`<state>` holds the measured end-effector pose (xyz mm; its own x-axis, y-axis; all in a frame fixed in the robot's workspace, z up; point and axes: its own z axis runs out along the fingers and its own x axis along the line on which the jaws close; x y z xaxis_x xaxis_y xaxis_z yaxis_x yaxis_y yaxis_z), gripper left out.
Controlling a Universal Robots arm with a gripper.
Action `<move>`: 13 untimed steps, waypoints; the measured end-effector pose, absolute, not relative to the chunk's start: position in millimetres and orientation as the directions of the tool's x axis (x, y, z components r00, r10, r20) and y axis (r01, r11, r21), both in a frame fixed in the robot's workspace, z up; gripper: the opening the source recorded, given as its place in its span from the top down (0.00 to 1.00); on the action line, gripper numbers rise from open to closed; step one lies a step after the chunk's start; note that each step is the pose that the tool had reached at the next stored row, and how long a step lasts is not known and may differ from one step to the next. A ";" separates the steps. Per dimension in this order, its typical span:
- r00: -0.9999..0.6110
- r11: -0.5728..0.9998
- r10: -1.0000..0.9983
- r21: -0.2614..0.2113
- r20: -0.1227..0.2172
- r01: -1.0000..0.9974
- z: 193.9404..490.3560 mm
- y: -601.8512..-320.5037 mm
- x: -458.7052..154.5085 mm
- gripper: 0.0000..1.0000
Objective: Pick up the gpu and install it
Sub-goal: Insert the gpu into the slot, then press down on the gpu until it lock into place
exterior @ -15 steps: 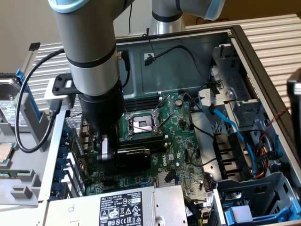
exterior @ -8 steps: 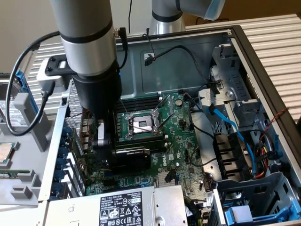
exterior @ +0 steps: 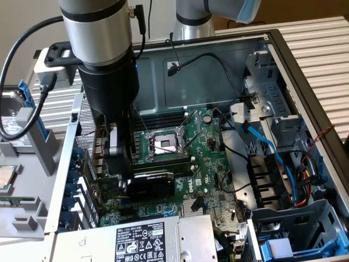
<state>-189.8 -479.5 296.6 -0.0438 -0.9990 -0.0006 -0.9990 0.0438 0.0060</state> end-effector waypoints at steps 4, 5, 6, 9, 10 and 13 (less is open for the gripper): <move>-0.044 0.044 -0.999 0.006 -0.001 -0.999 296.6 -479.5 -189.7 0.49; -0.044 0.044 -0.999 0.006 -0.001 -0.999 296.7 -479.5 -189.8 0.49; -0.044 0.044 -0.999 0.006 -0.001 -0.999 296.7 -479.5 -189.8 0.49; -0.044 0.044 -0.999 0.006 -0.001 -0.999 296.7 -479.5 -189.8 0.49; -0.044 0.044 -0.999 0.006 -0.001 -0.999 296.7 -479.5 -189.8 0.49; -0.044 0.044 -0.999 0.006 -0.001 -0.999 296.7 -479.5 -189.8 0.49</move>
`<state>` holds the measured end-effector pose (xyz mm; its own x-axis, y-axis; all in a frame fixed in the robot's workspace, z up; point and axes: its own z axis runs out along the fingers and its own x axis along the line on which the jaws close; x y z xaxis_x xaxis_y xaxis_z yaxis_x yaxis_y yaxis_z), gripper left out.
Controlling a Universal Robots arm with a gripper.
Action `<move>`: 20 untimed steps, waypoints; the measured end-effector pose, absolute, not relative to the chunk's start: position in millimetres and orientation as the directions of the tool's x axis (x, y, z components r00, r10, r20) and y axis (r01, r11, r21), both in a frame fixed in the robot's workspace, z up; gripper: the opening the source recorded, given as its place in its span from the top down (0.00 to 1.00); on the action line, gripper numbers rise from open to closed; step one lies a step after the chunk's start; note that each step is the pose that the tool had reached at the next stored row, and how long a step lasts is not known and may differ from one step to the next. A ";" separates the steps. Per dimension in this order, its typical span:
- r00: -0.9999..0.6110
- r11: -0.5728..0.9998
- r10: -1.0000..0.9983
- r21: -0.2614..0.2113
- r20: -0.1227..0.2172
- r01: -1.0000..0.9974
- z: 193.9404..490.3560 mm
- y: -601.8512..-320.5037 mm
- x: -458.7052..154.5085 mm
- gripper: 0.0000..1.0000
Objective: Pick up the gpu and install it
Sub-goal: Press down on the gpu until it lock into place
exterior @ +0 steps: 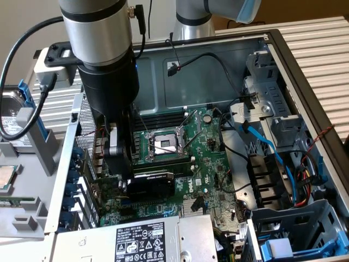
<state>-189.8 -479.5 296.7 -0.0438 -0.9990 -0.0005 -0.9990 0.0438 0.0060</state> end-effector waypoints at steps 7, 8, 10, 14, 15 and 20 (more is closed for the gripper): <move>-0.044 0.044 -0.999 0.006 -0.001 -0.999 296.7 -479.5 -189.8 0.49; -0.044 0.044 -0.999 0.006 -0.001 -0.999 296.7 -479.5 -189.8 0.49; -0.044 0.044 -0.999 0.006 -0.001 -0.999 296.7 -479.5 -189.8 0.58; -0.044 0.044 -0.999 0.006 -0.001 -0.999 296.7 -479.5 -189.8 0.76; -0.044 0.044 -0.999 0.006 -0.001 -0.999 296.7 -479.5 -189.8 0.76; -0.044 0.044 -0.999 0.006 0.000 -0.999 296.7 -479.6 -189.3 0.90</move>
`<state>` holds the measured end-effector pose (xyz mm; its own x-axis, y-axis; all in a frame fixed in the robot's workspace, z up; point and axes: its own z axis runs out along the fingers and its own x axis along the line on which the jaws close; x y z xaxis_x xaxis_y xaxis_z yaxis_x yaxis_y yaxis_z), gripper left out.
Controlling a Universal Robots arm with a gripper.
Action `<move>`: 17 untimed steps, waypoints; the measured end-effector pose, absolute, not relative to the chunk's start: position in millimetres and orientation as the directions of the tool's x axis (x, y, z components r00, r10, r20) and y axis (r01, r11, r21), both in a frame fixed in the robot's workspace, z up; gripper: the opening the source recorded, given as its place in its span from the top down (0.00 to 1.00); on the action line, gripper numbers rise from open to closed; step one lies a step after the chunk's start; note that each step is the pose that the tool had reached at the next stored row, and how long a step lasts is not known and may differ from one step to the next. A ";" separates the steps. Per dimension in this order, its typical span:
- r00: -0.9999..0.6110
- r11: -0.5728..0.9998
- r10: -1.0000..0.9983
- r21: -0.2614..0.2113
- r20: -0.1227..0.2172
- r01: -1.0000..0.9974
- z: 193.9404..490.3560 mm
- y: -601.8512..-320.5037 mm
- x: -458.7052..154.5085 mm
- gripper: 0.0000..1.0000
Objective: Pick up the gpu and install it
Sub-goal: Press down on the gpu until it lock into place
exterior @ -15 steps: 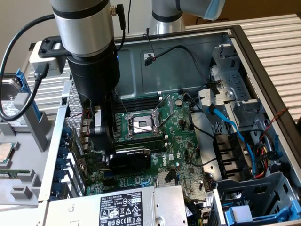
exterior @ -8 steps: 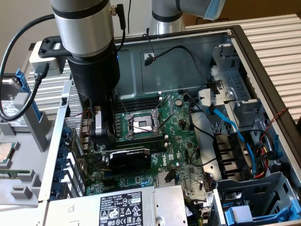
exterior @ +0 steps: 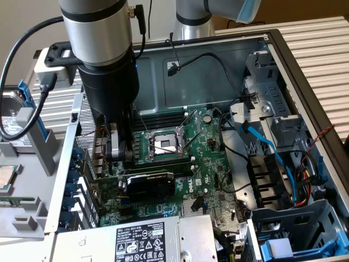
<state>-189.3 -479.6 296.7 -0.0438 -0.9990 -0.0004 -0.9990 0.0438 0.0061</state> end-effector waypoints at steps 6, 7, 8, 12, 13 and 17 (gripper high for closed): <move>-0.044 0.044 -0.999 0.006 -0.002 -0.999 296.2 -480.8 -182.4 0.90; -0.044 0.044 -0.999 0.006 -0.002 -0.999 295.7 -481.1 -181.9 0.90; -0.044 0.044 -0.999 0.006 -0.003 -0.999 294.4 -481.2 -181.9 0.90; -0.044 0.044 -0.999 0.005 -0.005 -0.999 290.6 -481.4 -181.9 0.90; -0.044 0.044 -0.999 0.005 -0.005 -0.999 290.6 -481.4 -181.9 0.90; -0.044 0.044 -0.999 0.004 -0.005 -0.999 286.1 -481.4 -181.9 0.90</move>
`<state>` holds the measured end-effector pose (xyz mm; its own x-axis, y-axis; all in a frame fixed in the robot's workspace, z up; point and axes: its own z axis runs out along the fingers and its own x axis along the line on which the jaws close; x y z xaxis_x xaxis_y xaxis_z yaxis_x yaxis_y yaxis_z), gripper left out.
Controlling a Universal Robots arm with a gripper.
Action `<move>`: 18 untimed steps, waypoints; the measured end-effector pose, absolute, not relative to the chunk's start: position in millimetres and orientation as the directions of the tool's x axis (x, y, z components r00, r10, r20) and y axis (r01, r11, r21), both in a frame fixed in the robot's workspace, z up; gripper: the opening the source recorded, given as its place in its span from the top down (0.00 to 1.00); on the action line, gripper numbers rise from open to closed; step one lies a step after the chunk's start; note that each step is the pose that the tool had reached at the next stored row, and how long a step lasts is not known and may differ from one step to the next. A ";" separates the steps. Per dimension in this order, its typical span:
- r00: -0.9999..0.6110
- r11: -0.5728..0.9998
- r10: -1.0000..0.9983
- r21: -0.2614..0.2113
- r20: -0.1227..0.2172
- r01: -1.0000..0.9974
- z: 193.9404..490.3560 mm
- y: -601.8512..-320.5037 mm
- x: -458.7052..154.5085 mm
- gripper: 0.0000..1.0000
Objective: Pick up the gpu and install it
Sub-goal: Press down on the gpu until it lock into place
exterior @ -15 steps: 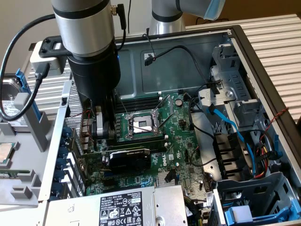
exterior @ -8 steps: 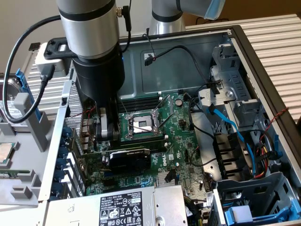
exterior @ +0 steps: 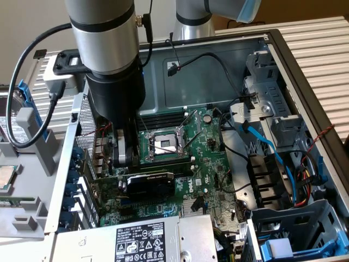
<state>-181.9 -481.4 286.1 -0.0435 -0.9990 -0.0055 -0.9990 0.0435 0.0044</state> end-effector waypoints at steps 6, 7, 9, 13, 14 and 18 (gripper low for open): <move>-0.044 0.044 -0.999 0.004 -0.005 -0.999 275.4 -481.4 -183.2 0.90; -0.044 0.043 -0.999 0.004 -0.005 -0.999 274.9 -481.4 -183.2 0.90; -0.044 0.044 -0.999 0.004 -0.005 -0.999 274.9 -481.4 -183.3 0.90; -0.044 0.044 -0.999 0.004 -0.005 -0.999 274.9 -481.4 -183.3 0.90; -0.044 0.044 -0.999 0.004 -0.005 -0.999 274.8 -481.4 -183.3 0.90; -0.044 0.044 -0.999 0.003 -0.005 -0.999 272.3 -481.4 -183.2 0.90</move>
